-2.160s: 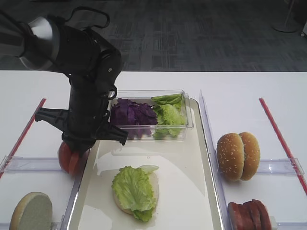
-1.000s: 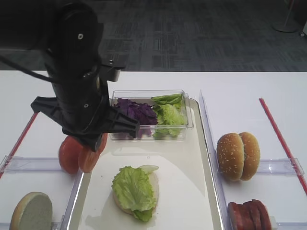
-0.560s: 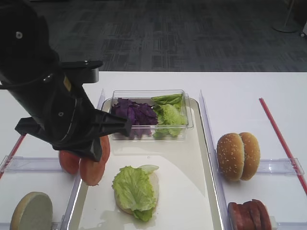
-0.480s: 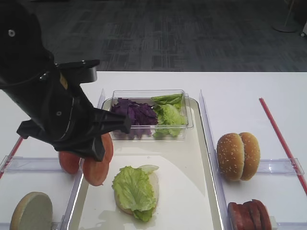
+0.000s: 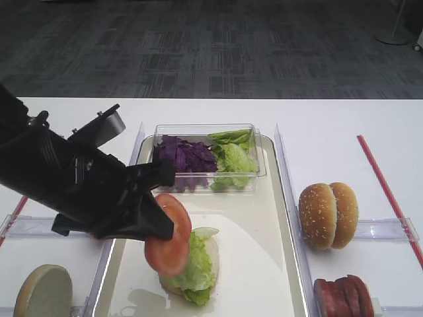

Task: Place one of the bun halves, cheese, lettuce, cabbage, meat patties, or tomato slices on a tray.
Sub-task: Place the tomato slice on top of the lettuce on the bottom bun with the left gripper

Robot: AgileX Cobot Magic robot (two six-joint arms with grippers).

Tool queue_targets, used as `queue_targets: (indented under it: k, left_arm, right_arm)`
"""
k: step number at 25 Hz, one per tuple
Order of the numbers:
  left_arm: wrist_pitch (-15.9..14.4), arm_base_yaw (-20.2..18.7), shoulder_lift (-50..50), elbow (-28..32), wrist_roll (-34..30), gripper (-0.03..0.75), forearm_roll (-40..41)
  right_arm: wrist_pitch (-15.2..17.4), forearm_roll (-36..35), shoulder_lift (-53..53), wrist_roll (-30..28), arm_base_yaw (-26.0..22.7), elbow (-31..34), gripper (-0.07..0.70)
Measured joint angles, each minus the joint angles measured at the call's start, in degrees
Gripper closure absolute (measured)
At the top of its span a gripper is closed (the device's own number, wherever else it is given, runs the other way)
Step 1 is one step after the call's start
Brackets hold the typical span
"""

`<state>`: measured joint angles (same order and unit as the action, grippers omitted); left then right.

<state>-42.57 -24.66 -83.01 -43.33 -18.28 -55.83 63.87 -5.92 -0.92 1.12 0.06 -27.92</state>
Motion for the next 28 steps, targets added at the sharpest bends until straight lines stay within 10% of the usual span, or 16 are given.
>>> queue_targets:
  k: [10,16,28]
  left_arm:
    - [-2.0,4.7,0.1,11.2,-27.2,0.659,-25.7]
    - [-6.0,4.8,-4.7,11.8,-35.0,0.659,-32.0]
    - [-4.0,4.9,-9.6,11.8,-41.3,0.659,-37.5]
  right_arm:
    - [0.0,0.0,0.0,0.0,0.0,0.0,0.071]
    - [0.0,0.0,0.0,0.0,0.0,0.0,0.071]
    - [0.0,0.0,0.0,0.0,0.0,0.0,0.071]
